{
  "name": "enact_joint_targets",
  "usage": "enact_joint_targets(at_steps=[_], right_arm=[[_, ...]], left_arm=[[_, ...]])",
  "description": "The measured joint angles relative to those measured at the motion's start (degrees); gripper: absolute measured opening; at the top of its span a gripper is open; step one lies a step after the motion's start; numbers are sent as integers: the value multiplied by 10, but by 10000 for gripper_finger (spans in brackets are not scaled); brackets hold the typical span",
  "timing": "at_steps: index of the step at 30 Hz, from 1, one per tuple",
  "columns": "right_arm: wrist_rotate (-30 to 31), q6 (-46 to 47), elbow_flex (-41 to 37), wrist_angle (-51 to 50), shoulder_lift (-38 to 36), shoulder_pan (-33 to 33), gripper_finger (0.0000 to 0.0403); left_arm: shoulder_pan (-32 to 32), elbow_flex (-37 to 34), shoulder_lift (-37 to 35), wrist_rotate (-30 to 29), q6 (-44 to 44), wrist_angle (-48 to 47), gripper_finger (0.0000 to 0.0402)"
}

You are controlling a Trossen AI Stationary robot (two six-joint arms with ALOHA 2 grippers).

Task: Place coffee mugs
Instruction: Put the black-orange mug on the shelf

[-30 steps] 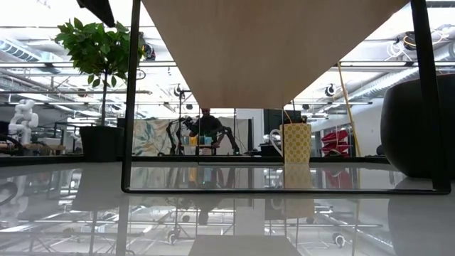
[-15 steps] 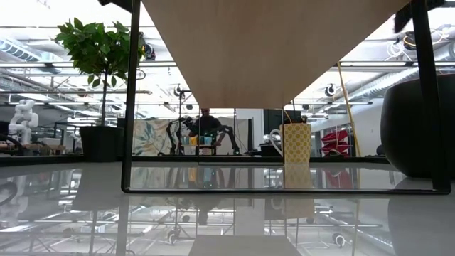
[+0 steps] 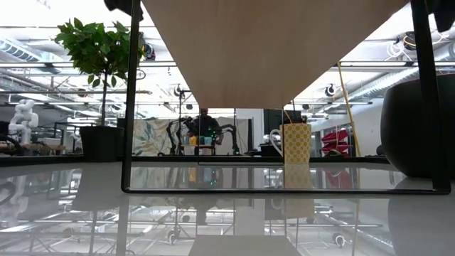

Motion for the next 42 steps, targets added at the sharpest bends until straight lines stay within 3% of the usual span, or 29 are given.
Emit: enact_joint_targets(at_steps=[9,15,20,25,29,33,37,42], right_arm=[[-11,-3,-54,40,11,38,216],[-103,16,-159,175,-11,48,216],[-121,72,-245,317,-23,67,216],[-121,123,-302,397,-22,86,216],[-117,135,-321,402,-22,92,216],[-69,136,-330,400,-22,91,213],[-59,130,-339,401,-22,91,185],[-60,116,-344,400,-22,91,101]], left_arm=[[-4,0,0,25,-102,0,108],[-7,0,0,24,-113,0,108],[-7,0,0,24,-120,0,108],[-7,0,0,38,-140,0,108],[-7,0,0,50,-143,0,108],[-7,0,0,50,-118,0,108],[-3,0,0,50,-101,0,108],[-2,0,0,61,-102,0,108]])
